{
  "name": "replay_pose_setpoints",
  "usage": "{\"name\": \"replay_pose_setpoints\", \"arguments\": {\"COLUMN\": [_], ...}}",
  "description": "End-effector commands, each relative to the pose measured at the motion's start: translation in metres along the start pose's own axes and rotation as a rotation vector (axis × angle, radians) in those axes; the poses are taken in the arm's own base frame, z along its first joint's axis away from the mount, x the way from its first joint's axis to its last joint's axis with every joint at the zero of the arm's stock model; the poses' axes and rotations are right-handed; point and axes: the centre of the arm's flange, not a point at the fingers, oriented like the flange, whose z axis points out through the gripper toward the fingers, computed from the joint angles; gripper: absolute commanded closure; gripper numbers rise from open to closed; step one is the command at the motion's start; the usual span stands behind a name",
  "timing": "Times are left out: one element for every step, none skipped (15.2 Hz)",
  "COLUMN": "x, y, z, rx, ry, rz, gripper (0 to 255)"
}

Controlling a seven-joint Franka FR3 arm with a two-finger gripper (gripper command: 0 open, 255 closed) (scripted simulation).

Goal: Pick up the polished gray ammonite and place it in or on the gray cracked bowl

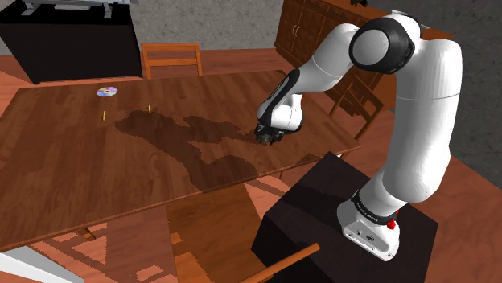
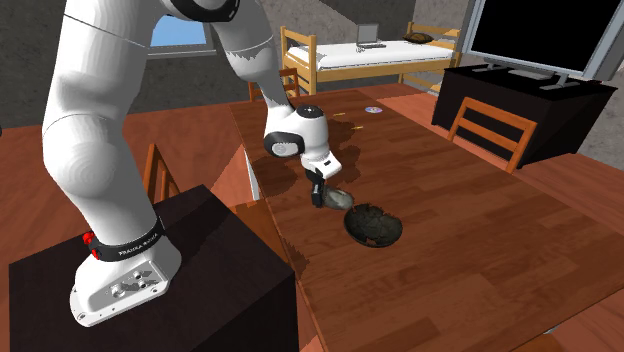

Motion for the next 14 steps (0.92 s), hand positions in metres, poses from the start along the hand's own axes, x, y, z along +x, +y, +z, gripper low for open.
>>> {"name": "replay_pose_setpoints", "arguments": {"x": [0.001, 0.001, 0.001, 0.001, 0.001, 0.002, 0.002, 0.003, 0.003, 0.003, 0.004, 0.004, 0.005, 0.005], "y": [0.001, 0.000, 0.000, -0.001, -0.002, -0.003, -0.004, -0.005, -0.006, -0.007, -0.008, -0.009, -0.010, -0.011], "z": [0.000, 0.000, 0.000, -0.005, -0.010, -0.015, -0.020, -0.026, -0.031, -0.036, -0.041, -0.046, -0.051, -0.057], "rx": [0.000, 0.000, 0.000, 0.000, 0.000, 0.000, 0.000, 0.000, 0.000, 0.000, 0.000, 0.000, 0.000, 0.000], "ry": [0.001, 0.001, 0.001, 0.001, 0.001, 0.001, 0.001, 0.001, 0.001, 0.001, 0.001, 0.001, 0.001, 0.001], "rz": [0.002, 0.002, 0.002, 0.002, 0.002, 0.002, 0.002, 0.002, 0.002, 0.002, 0.002, 0.002, 0.002, 0.002], "gripper": [255, 255, 255, 255, 255, 255, 255, 255, 255, 255, 255, 255, 255, 255]}}
